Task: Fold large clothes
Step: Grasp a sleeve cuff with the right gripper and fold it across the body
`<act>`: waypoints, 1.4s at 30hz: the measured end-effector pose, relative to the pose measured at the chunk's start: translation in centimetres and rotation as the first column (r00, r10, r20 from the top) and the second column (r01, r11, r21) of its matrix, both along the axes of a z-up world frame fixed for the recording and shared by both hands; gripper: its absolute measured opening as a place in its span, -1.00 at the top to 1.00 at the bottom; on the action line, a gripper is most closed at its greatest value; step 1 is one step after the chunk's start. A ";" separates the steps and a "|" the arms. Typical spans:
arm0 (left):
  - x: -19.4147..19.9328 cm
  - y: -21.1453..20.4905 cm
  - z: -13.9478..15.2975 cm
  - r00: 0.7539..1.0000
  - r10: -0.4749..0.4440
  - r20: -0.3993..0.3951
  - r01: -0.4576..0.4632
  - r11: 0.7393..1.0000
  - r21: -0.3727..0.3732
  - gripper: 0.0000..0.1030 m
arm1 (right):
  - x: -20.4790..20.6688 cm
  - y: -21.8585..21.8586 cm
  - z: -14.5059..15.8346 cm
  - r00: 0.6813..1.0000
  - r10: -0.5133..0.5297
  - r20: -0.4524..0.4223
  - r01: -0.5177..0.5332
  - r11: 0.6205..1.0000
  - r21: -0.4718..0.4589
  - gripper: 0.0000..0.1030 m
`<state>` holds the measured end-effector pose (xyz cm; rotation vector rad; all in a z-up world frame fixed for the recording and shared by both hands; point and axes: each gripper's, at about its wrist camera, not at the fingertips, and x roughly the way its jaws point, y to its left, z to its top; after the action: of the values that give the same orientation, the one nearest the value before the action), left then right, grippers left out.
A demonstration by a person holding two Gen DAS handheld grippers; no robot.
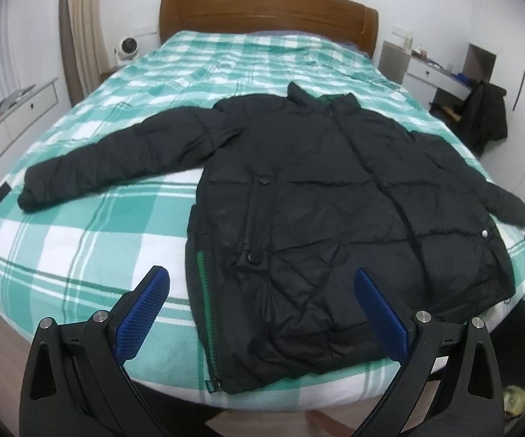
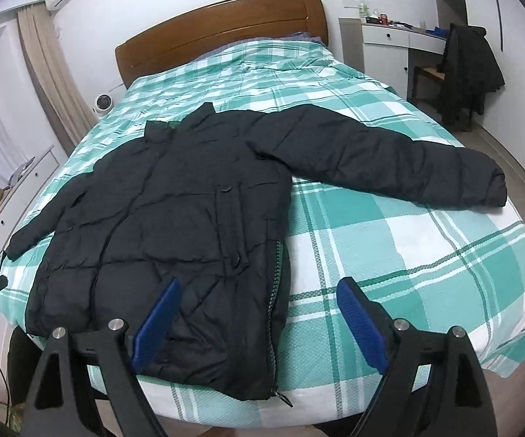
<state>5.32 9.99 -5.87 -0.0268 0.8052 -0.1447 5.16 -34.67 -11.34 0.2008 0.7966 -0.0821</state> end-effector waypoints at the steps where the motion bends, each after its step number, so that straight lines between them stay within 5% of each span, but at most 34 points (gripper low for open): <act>1: 0.0 0.1 0.0 1.000 0.001 0.004 -0.001 1.000 -0.006 -0.96 | 0.2 -0.1 -0.2 1.000 -0.012 -0.002 0.012 1.000 -0.018 -0.72; 5: 0.3 0.4 -0.1 1.000 0.010 -0.015 -0.011 0.999 -0.036 -0.96 | 0.5 -2.8 -0.5 0.997 -0.075 0.005 0.075 0.996 -0.042 -0.72; 10: 0.6 0.2 0.1 0.999 0.021 -0.028 -0.022 0.999 -0.029 -0.96 | -1.0 -12.0 0.2 0.960 -0.276 0.055 0.267 0.955 0.132 -0.72; 16: 1.1 -0.6 0.5 0.999 0.025 -0.040 -0.027 0.998 -0.050 -0.96 | -1.6 -24.2 -1.6 0.871 -0.490 0.037 0.432 0.800 0.416 -0.72; 22: 1.0 -1.4 1.2 0.999 0.019 -0.035 -0.021 0.999 -0.040 -0.96 | 1.6 -32.1 -6.8 0.787 -0.614 -0.064 0.522 0.606 0.600 -0.70; 24: 0.9 -1.3 1.3 0.999 0.027 -0.033 -0.028 0.999 -0.030 -0.96 | 2.5 -33.8 -8.6 0.735 -0.671 -0.093 0.560 0.524 0.641 -0.66; 27: 0.8 -0.9 0.9 0.998 0.044 -0.050 -0.046 0.999 -0.030 -0.96 | 3.6 -34.9 -9.6 0.677 -0.731 -0.079 0.596 0.482 0.643 -0.28; 28: 0.8 -0.7 0.8 0.997 0.051 -0.059 -0.053 0.998 -0.031 -0.96 | 4.2 -35.1 -9.7 0.671 -0.738 -0.077 0.609 0.488 0.625 0.24; 29: 0.9 -0.4 0.5 0.996 0.061 -0.072 -0.063 0.997 -0.037 -0.96 | 4.7 -35.3 -9.7 0.673 -0.735 -0.086 0.620 0.497 0.607 0.53; 31: 1.0 0.0 0.1 0.993 0.074 -0.091 -0.078 0.996 -0.047 -0.96 | 5.3 -34.7 -8.4 0.673 -0.737 -0.058 0.625 0.524 0.579 0.68; 33: 1.0 0.3 -0.2 0.991 0.087 -0.100 -0.093 0.994 -0.058 -0.96 | 5.9 -33.1 -5.3 0.710 -0.704 0.036 0.575 0.608 0.548 0.71; 37: 1.4 0.3 -0.7 0.990 0.092 -0.107 -0.099 0.993 -0.064 -0.96 | 8.2 -24.9 3.8 0.864 -0.428 0.268 0.333 0.882 0.334 0.72; 39: 1.8 -0.1 -0.9 0.990 0.086 -0.114 -0.094 0.993 -0.067 -0.96 | 9.1 -19.8 7.7 0.905 -0.259 0.339 0.196 0.958 0.208 0.73; 42: 2.1 -1.0 -0.7 0.992 0.063 -0.111 -0.073 0.993 -0.093 -0.96 | 10.4 -11.6 11.7 0.916 -0.019 0.400 -0.008 0.998 0.065 0.73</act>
<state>7.43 9.02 -6.61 -0.1550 0.9033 -0.1185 15.52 -46.31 0.36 0.2713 0.3881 -0.0180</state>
